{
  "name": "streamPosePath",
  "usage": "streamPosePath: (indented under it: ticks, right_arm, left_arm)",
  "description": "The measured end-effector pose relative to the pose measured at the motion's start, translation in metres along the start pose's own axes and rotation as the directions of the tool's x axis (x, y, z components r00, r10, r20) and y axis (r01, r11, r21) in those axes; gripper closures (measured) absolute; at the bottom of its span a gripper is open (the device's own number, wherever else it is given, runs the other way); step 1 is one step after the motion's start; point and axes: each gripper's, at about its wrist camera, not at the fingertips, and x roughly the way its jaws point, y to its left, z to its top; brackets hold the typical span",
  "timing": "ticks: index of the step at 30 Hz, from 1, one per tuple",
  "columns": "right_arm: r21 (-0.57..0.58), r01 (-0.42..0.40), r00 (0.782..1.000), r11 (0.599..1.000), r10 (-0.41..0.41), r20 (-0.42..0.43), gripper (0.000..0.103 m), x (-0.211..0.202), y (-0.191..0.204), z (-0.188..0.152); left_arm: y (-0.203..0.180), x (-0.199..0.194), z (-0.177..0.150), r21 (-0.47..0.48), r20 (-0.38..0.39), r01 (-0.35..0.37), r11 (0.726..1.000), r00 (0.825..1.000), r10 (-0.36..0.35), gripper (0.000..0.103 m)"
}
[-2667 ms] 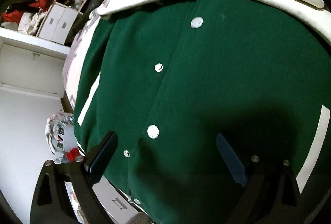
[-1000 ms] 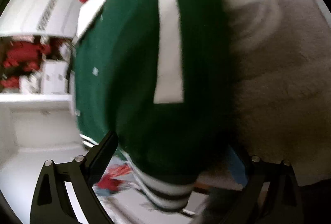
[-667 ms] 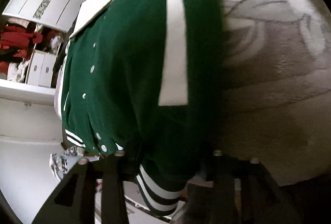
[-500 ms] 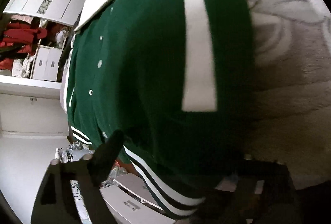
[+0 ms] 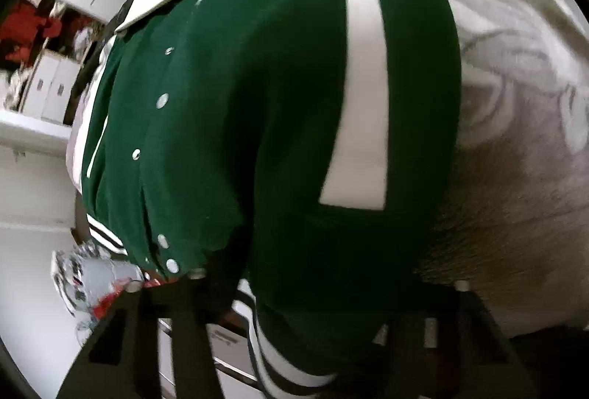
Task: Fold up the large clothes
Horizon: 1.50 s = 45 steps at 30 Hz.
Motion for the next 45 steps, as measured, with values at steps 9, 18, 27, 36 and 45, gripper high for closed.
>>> streamPosePath:
  ticks: [9, 18, 27, 36, 45]
  right_arm:
    - [0.078, -0.16, 0.986, 0.984, 0.164, -0.041, 0.025, 0.07, 0.007, 0.039]
    - [0.101, -0.028, 1.0, 0.994, 0.029, -0.009, 0.089, 0.086, 0.055, 0.031]
    - [-0.079, 0.156, 0.988, 0.985, -0.155, 0.027, 0.091, 0.072, 0.261, 0.014]
    - [-0.169, 0.41, 0.912, 0.896, -0.409, 0.044, 0.091, 0.214, 0.464, -0.025]
    - [-0.183, 0.628, 0.769, 0.757, -0.639, -0.006, 0.084, 0.409, 0.499, -0.035]
  left_arm:
    - [0.019, -0.008, 0.012, -0.046, -0.022, 0.042, 0.998, 0.999, -0.043, 0.07]
    - [0.059, -0.018, 0.015, -0.08, 0.009, 0.087, 0.993, 0.996, -0.087, 0.075]
    - [0.153, -0.05, 0.019, -0.223, 0.1, 0.24, 0.945, 0.97, -0.223, 0.078]
    - [0.307, 0.003, 0.014, -0.454, 0.135, 0.48, 0.751, 0.87, -0.474, 0.078]
    - [0.408, 0.151, -0.01, -0.614, 0.102, 0.587, 0.527, 0.722, -0.685, 0.069]
